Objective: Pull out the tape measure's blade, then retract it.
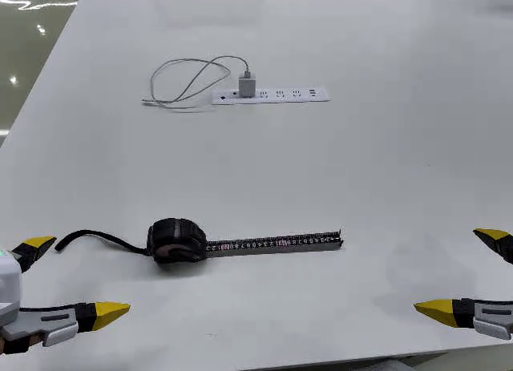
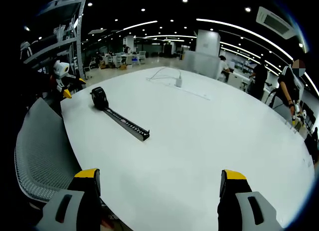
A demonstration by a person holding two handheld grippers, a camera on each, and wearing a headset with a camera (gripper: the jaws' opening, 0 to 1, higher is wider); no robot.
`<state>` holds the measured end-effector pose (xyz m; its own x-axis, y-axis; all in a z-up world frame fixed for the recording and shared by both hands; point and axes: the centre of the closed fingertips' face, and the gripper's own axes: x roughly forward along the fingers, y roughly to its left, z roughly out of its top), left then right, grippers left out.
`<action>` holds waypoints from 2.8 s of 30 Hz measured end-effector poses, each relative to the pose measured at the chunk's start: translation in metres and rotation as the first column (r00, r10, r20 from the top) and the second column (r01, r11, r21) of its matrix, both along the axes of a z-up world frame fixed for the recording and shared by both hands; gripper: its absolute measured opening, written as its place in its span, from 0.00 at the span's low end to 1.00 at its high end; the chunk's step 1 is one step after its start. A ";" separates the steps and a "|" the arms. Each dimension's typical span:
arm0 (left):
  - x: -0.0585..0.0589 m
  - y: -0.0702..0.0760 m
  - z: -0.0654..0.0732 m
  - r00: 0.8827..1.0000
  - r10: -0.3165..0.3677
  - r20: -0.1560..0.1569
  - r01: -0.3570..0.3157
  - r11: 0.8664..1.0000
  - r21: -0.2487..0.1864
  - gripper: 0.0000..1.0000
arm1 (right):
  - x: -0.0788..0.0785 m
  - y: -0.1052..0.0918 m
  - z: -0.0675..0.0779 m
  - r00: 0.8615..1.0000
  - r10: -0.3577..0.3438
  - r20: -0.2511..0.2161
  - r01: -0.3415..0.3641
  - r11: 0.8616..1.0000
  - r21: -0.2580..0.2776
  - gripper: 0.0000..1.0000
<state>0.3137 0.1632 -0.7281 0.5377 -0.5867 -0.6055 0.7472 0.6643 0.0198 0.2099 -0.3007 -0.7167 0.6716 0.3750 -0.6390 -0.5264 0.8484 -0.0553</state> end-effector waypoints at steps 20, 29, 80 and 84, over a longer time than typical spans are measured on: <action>0.011 -0.016 0.005 0.999 0.024 -0.028 -0.024 1.000 -0.006 0.99 | 0.020 0.005 0.007 0.997 0.078 -0.027 -0.079 0.995 -0.054 0.99; 0.012 -0.035 0.002 0.997 0.059 -0.052 -0.061 0.997 -0.043 0.99 | 0.026 0.003 0.003 0.990 0.112 -0.083 -0.119 0.989 -0.087 0.99; 0.056 -0.095 -0.017 0.936 0.353 -0.015 -0.353 0.933 -0.074 0.99 | 0.098 0.064 -0.017 0.842 0.482 -0.242 -0.533 0.814 -0.232 0.99; 0.056 -0.099 -0.018 0.929 0.370 -0.003 -0.369 0.926 -0.073 0.99 | 0.102 0.069 -0.021 0.830 0.497 -0.254 -0.551 0.803 -0.226 0.96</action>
<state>0.3695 0.0639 -0.7457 0.7310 -0.3863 -0.5625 0.4484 0.8933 -0.0308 0.3118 -0.2313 -0.7380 0.2917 0.4256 -0.8566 -0.9091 0.4018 -0.1100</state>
